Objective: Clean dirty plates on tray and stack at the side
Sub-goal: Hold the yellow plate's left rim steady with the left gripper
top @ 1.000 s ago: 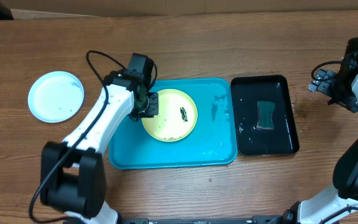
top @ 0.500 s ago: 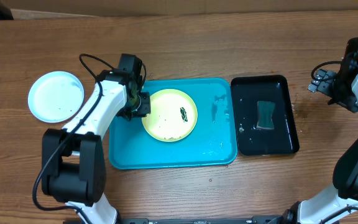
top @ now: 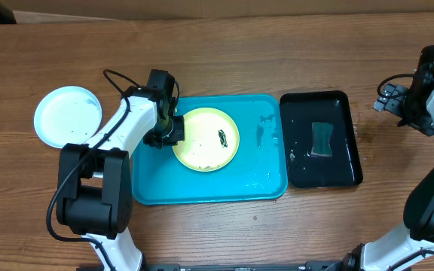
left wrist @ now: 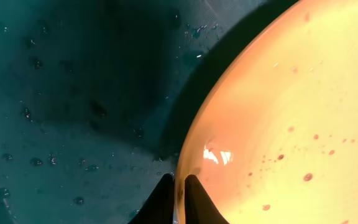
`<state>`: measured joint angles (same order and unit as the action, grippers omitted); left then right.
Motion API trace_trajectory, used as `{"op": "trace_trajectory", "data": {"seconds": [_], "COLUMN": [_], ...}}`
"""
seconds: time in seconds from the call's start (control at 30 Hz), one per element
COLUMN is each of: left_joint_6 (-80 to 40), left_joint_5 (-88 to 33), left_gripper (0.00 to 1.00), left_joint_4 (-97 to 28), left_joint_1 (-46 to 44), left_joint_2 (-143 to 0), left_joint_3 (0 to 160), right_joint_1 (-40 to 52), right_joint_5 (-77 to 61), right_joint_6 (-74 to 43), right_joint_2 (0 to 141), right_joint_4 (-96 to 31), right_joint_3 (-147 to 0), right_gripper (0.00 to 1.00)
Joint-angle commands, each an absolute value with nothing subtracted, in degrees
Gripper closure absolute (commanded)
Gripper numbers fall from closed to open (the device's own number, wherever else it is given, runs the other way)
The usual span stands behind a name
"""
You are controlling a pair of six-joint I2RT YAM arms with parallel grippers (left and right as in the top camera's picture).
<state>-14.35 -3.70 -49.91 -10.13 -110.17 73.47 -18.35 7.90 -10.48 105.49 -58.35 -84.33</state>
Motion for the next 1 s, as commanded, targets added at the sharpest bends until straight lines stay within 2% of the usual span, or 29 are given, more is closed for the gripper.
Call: {"op": "trace_trajectory", "data": {"seconds": [0.0,0.1,0.17,0.43,0.53,0.77,0.97], "left_joint_6": [-13.28,-13.28,-13.28,-13.3,-13.32,-13.3,-13.3], "left_joint_5": [-6.94,-8.58,-9.41,-10.11,-10.11,-10.15,-10.17], "left_gripper": [0.9,0.91,0.96,0.95,0.9,0.95,0.96], "left_joint_4": [-49.56,-49.01,-48.77,-47.59,-47.11,-42.19,-41.25], "left_joint_1": [-10.52,-10.52,-10.52,-10.52,-10.57,-10.55,-10.52], "left_joint_2": [-110.98,-110.98,-110.98,-111.0,-111.0,-111.0,-111.0], "left_joint_3": [73.1,73.1,73.1,73.1,72.86,68.79,68.27], "right_joint_1": [-18.5,-18.5,-18.5,-18.5,-18.5,-18.5,-18.5], "right_joint_5": [8.1,8.1,8.1,8.1,8.1,8.1,8.01], "right_joint_6": [-10.63,-10.66,-10.63,-10.63,-10.63,-10.66,-10.68], "right_joint_2": [104.86,104.86,104.86,104.86,104.86,104.86,104.86], "right_joint_4": [-58.17,-58.17,-58.17,-58.17,-58.17,-58.17,-58.06], "right_joint_3": [-85.14,-85.14,-85.14,-85.14,-85.14,-85.14,-85.14], "right_gripper": [0.0,0.0,0.0,0.0,0.0,0.0,0.0]}}
